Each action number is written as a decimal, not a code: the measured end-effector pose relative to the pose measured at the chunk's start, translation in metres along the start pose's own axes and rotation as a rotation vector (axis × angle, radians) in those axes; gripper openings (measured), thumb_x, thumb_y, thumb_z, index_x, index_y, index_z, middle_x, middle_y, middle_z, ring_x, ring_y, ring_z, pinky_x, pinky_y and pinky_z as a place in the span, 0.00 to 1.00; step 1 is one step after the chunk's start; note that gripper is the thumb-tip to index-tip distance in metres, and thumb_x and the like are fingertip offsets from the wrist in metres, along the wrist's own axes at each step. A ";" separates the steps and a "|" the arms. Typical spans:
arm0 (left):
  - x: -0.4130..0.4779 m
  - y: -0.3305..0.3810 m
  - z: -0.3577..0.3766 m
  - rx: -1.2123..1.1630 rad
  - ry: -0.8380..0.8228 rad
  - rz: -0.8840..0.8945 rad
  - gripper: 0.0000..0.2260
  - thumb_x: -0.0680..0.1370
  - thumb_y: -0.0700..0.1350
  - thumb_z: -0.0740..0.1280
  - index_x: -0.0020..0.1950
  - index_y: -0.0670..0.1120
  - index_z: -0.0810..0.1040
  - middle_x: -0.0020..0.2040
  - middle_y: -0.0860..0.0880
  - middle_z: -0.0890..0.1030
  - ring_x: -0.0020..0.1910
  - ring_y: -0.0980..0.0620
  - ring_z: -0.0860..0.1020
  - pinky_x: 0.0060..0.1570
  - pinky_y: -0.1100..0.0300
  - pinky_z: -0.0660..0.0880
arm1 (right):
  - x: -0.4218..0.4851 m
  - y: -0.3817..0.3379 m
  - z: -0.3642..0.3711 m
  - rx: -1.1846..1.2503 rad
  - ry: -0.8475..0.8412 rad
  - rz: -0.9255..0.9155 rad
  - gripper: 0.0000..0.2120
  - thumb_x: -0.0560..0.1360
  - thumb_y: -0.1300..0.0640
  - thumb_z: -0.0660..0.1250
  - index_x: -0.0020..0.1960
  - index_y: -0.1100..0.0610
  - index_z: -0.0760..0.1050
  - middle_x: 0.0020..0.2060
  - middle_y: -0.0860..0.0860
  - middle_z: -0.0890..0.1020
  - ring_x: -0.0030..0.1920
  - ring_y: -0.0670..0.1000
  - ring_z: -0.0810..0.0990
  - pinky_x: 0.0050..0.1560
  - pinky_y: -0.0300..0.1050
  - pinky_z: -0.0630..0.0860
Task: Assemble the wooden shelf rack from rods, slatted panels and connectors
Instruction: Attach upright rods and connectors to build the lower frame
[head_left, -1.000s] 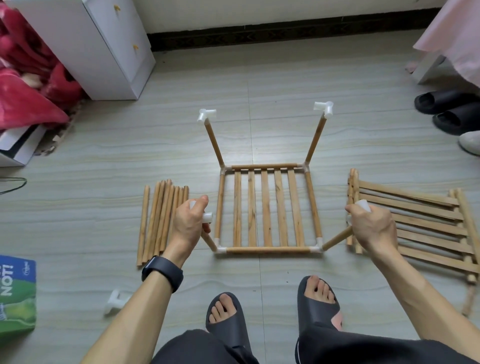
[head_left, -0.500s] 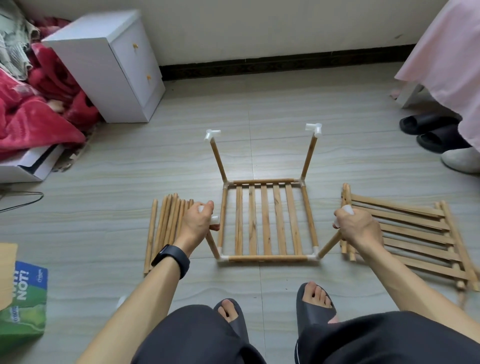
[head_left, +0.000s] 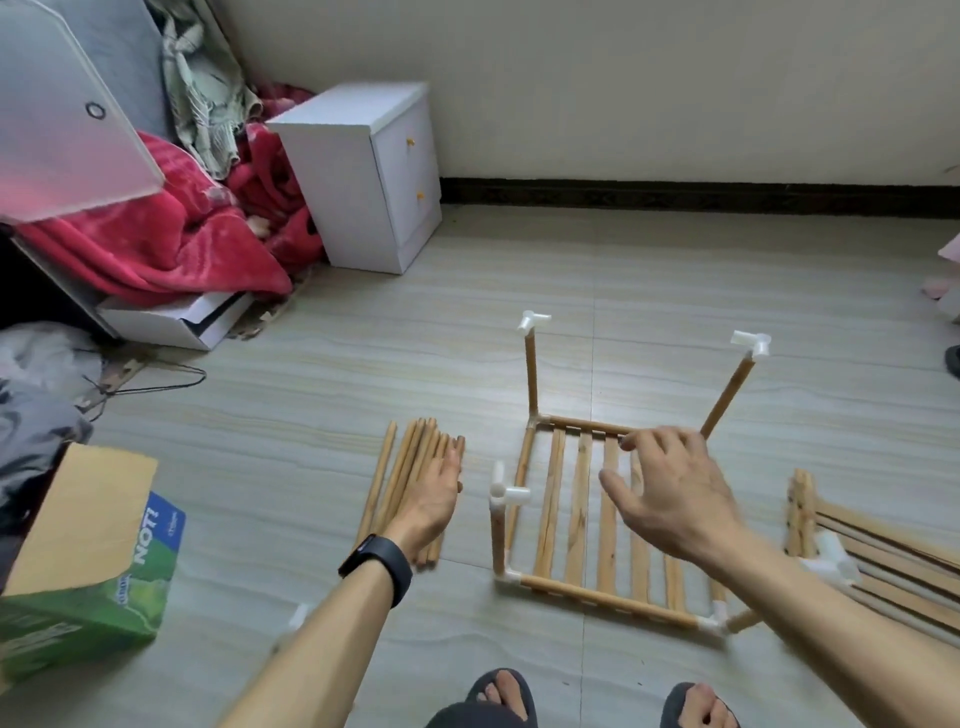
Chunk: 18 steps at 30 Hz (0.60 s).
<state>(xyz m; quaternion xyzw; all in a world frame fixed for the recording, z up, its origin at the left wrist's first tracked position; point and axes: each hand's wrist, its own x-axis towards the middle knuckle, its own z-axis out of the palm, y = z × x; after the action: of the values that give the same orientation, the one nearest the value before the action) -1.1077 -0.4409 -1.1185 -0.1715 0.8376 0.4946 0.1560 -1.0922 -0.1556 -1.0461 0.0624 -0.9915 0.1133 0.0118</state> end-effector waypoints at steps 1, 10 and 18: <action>0.002 -0.011 -0.004 0.078 0.032 -0.023 0.29 0.84 0.65 0.47 0.73 0.49 0.70 0.67 0.46 0.77 0.62 0.46 0.76 0.68 0.47 0.70 | 0.005 -0.016 0.003 0.003 -0.021 -0.063 0.29 0.77 0.32 0.56 0.70 0.49 0.71 0.67 0.49 0.75 0.70 0.53 0.67 0.69 0.53 0.68; 0.033 -0.122 -0.038 0.409 0.058 -0.359 0.27 0.82 0.52 0.61 0.79 0.46 0.60 0.73 0.40 0.67 0.71 0.40 0.68 0.70 0.47 0.68 | 0.038 -0.107 0.065 0.091 -0.350 -0.513 0.23 0.82 0.34 0.50 0.73 0.42 0.61 0.76 0.52 0.63 0.61 0.53 0.77 0.58 0.49 0.76; 0.074 -0.164 -0.032 0.553 0.134 -0.450 0.23 0.83 0.47 0.56 0.78 0.45 0.58 0.75 0.38 0.63 0.71 0.37 0.66 0.68 0.45 0.68 | 0.025 -0.107 0.087 0.244 -0.032 -0.394 0.13 0.84 0.46 0.54 0.45 0.51 0.63 0.40 0.48 0.66 0.26 0.43 0.61 0.25 0.33 0.54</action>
<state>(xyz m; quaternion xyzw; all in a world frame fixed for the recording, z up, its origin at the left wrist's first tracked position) -1.1042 -0.5536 -1.2627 -0.3349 0.8894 0.1904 0.2463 -1.1039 -0.2816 -1.1057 0.2577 -0.9392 0.2267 0.0102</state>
